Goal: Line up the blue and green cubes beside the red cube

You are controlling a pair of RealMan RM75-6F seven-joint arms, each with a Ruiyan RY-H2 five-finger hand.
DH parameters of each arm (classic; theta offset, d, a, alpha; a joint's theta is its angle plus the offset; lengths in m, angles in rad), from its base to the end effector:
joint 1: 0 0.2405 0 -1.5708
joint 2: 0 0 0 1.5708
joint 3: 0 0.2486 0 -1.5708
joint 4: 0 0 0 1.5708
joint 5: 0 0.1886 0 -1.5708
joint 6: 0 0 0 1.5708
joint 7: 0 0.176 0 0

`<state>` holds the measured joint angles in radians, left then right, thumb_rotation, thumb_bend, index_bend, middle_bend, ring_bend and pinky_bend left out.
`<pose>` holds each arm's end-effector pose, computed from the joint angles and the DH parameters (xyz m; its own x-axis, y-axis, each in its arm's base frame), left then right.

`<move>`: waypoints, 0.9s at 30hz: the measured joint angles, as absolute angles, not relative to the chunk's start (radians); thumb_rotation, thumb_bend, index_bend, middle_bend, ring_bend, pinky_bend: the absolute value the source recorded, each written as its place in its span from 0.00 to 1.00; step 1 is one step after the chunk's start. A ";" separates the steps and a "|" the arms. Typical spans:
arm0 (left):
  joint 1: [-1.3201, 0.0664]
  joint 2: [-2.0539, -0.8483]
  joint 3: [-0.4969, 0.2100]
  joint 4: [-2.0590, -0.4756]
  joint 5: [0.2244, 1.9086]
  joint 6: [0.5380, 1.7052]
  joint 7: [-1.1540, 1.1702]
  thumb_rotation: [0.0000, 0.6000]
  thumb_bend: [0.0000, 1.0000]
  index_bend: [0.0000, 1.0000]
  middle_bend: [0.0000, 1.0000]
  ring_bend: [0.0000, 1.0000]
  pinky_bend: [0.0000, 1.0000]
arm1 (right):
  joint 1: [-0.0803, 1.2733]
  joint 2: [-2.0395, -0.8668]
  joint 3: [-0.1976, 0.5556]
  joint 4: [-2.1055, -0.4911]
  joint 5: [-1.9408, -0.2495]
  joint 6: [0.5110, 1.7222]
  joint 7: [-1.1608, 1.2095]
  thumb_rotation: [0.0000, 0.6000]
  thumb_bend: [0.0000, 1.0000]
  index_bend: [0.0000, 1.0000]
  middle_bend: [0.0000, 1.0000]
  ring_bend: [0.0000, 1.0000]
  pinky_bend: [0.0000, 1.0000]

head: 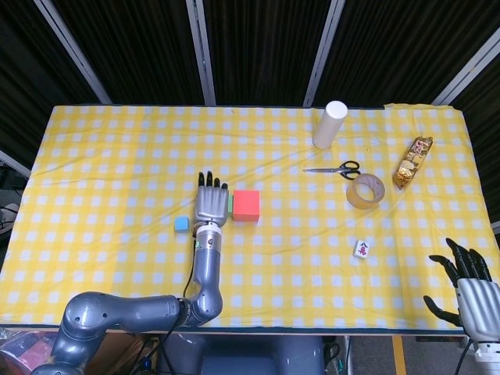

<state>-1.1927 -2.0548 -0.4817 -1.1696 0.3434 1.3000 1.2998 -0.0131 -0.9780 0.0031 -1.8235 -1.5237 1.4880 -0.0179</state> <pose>-0.0268 0.3985 -0.0843 0.7233 0.2429 0.6464 0.6785 -0.0756 -0.7307 -0.2837 -0.1721 0.1911 0.3446 -0.0850 0.9349 -0.9351 0.0571 0.3499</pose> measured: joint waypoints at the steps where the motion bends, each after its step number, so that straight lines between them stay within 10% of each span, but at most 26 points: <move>1: -1.189 -2.046 -0.480 -1.190 0.343 1.310 1.307 1.00 0.34 0.26 0.15 0.00 0.00 | -0.013 -0.978 0.003 -1.824 -1.524 1.489 -0.018 1.00 0.28 0.26 0.03 0.07 0.00; 15: -1.052 -1.702 -0.457 -1.709 0.294 1.548 1.447 1.00 0.34 0.31 0.14 0.00 0.00 | -0.023 -0.972 -0.006 -1.841 -1.555 1.511 -0.024 1.00 0.28 0.26 0.03 0.07 0.00; 27: -0.952 -1.625 -0.330 -1.728 0.328 1.476 1.322 1.00 0.27 0.30 0.14 0.00 0.00 | -0.016 -0.976 -0.007 -1.852 -1.564 1.503 -0.036 1.00 0.28 0.26 0.03 0.07 0.00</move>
